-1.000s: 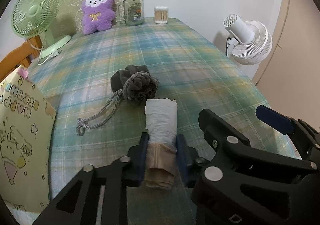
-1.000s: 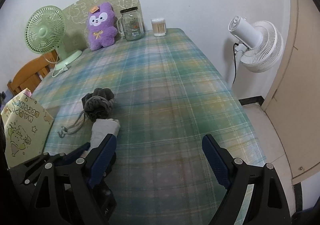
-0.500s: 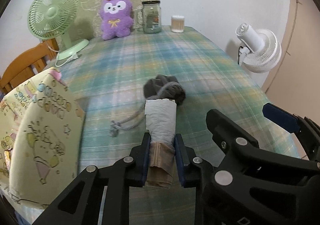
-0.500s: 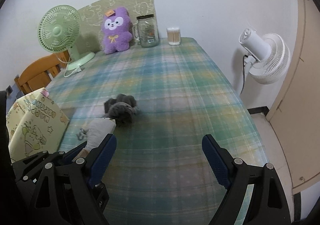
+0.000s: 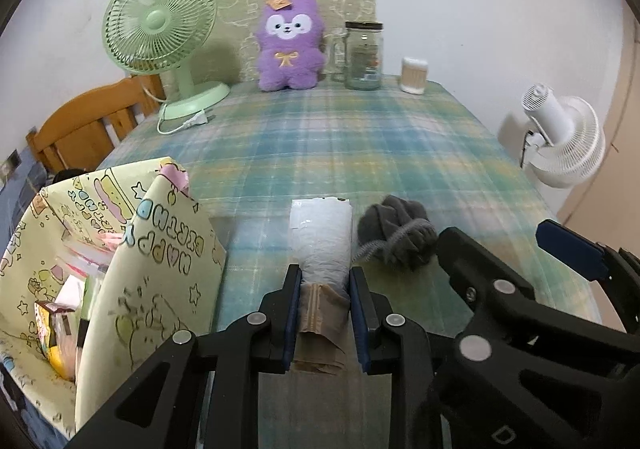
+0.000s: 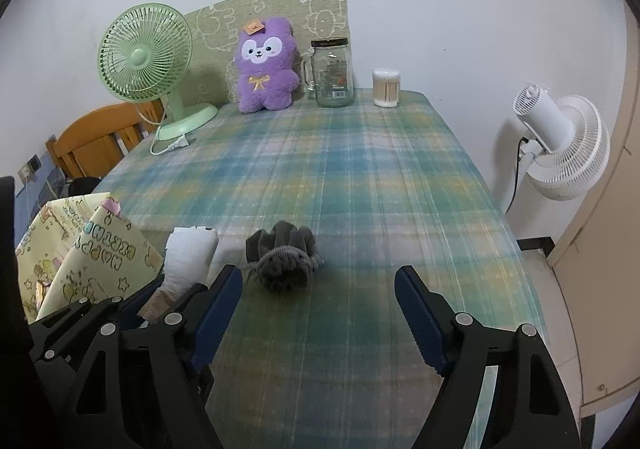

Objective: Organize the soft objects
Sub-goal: 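Lift the tissue roll with the left tool while the right tool grasps the grey pouch, then carry the tissue roll with the left tool while the right tool carries the grey pouch to the box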

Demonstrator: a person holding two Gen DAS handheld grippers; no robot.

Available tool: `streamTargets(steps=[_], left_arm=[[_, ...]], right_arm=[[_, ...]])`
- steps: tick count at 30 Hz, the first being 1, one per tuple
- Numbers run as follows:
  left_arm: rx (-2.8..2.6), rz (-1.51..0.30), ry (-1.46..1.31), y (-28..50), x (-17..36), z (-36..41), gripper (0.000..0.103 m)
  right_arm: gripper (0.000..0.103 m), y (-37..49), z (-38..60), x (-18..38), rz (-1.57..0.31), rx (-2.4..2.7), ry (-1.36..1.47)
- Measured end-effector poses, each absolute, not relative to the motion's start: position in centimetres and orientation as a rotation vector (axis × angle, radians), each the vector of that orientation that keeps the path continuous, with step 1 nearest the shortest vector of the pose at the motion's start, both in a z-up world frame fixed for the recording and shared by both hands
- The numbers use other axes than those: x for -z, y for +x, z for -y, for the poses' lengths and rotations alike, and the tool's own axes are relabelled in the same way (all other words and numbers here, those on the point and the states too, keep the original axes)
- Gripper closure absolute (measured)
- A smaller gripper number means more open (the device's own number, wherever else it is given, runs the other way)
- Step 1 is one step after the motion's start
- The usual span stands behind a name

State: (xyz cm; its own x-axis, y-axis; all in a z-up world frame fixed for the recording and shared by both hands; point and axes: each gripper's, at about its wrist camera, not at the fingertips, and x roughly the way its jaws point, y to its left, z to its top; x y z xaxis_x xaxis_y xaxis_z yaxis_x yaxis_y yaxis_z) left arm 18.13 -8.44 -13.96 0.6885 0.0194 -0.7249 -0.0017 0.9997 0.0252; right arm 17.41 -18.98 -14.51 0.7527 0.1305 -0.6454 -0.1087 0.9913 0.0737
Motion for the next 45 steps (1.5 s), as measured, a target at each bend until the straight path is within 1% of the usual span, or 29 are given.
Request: streamTargets(steps=[5, 12, 17, 28, 30, 32, 33, 34, 35, 41, 45], left_arm=[[-0.023, -0.829, -0.028, 19.6, 14.3, 7.9, 0.081], [-0.066, -0.831, -0.020, 21.6, 15.0, 7.6, 0.081], [-0.031, -0.897, -0.024, 23.0, 16.5, 7.4, 0.081], [-0.015, -0.903, -0.038, 23.4, 17.3, 7.0, 0.080], [-0.009, -0.902, -0.040, 23.4, 17.3, 6.9, 0.080], [0.001, -0.902, -0.046, 23.3, 17.2, 6.8, 0.080], [0.010, -0.905, -0.051, 23.3, 17.2, 6.8, 0.080], [0.018, -0.907, -0.055, 23.2, 17.2, 6.8, 0.080], [0.023, -0.910, -0.056, 23.1, 17.2, 6.7, 0.080], [0.042, -0.909, -0.053, 22.4, 17.0, 6.9, 0.080], [0.063, -0.895, -0.037, 21.5, 16.7, 7.4, 0.080]], right_arm=[[0.021, 19.3, 18.9, 14.6, -0.715, -0.148, 0.048], [0.022, 21.8, 18.4, 15.3, -0.738, -0.159, 0.044], [0.029, 23.6, 18.1, 17.0, -0.807, -0.164, 0.060], [0.030, 25.5, 17.2, 19.0, -0.870, -0.204, 0.090], [0.034, 25.7, 17.1, 19.2, -0.881, -0.216, 0.098], [0.043, 25.7, 16.9, 19.2, -0.889, -0.231, 0.092], [0.046, 25.7, 16.8, 19.2, -0.891, -0.240, 0.088], [0.053, 25.6, 16.8, 19.1, -0.894, -0.250, 0.087], [0.056, 25.4, 16.7, 19.1, -0.896, -0.260, 0.089], [0.062, 24.4, 16.6, 18.7, -0.889, -0.231, 0.069], [0.063, 23.5, 17.0, 18.4, -0.879, -0.213, 0.069]])
